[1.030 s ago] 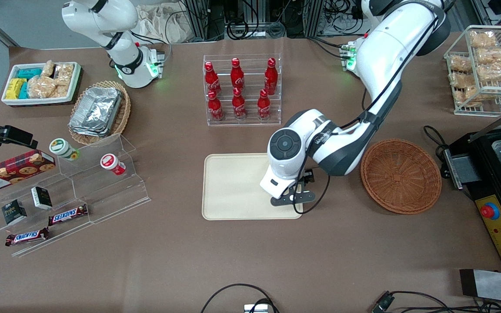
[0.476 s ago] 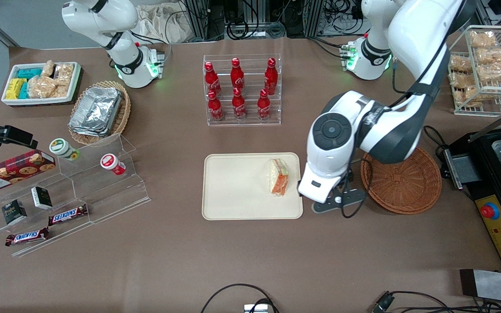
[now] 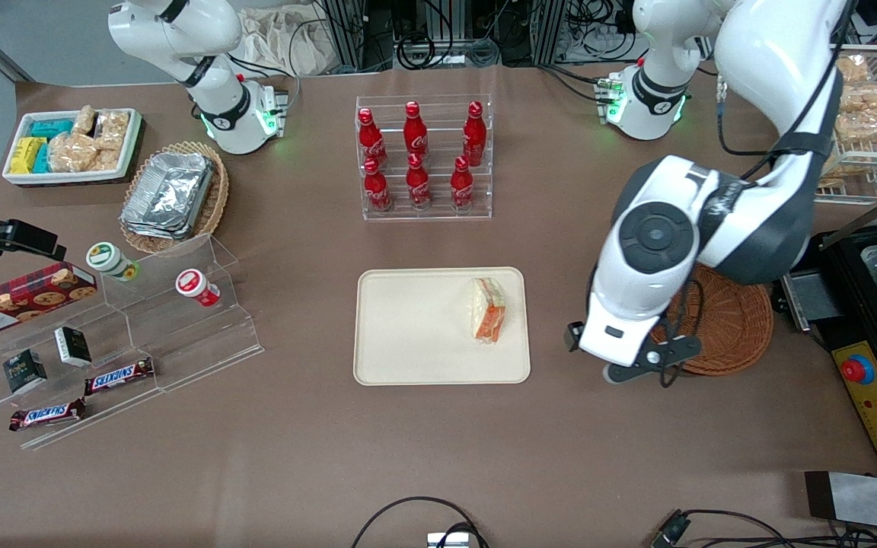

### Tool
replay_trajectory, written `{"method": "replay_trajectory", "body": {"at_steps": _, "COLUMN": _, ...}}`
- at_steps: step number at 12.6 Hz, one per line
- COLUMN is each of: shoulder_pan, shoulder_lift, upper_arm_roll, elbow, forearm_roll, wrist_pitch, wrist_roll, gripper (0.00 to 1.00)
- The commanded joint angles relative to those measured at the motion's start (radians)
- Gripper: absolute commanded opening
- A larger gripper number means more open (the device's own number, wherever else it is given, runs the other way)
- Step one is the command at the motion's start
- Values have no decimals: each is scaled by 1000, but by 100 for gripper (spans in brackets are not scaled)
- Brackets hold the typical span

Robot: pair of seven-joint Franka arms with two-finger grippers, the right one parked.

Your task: Place sandwich from basket to tray

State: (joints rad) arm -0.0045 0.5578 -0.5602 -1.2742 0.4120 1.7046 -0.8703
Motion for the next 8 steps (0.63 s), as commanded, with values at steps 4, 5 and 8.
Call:
{"method": "replay_trajectory", "body": {"at_steps": 4, "shoulder_pan": 119, "shoulder_lift": -97, "upper_arm_roll": 0, "elbow": 21, "forearm_roll": -74, "wrist_pitch": -152, "wrist_roll": 273, "gripper": 100}}
{"method": "replay_trajectory", "body": {"at_steps": 5, "shoulder_pan": 135, "shoulder_lift": -123, "upper_arm_roll": 9, "elbow": 21, "forearm_roll": -103, "wrist_pitch": -158, "wrist_roll": 319, "gripper": 100}}
{"method": "replay_trajectory", "body": {"at_steps": 8, "shoulder_pan": 112, "shoulder_lift": -217, "upper_arm_roll": 172, "elbow": -11, "forearm_roll": -217, "wrist_pitch": -161, "wrist_roll": 439, "gripper": 100}}
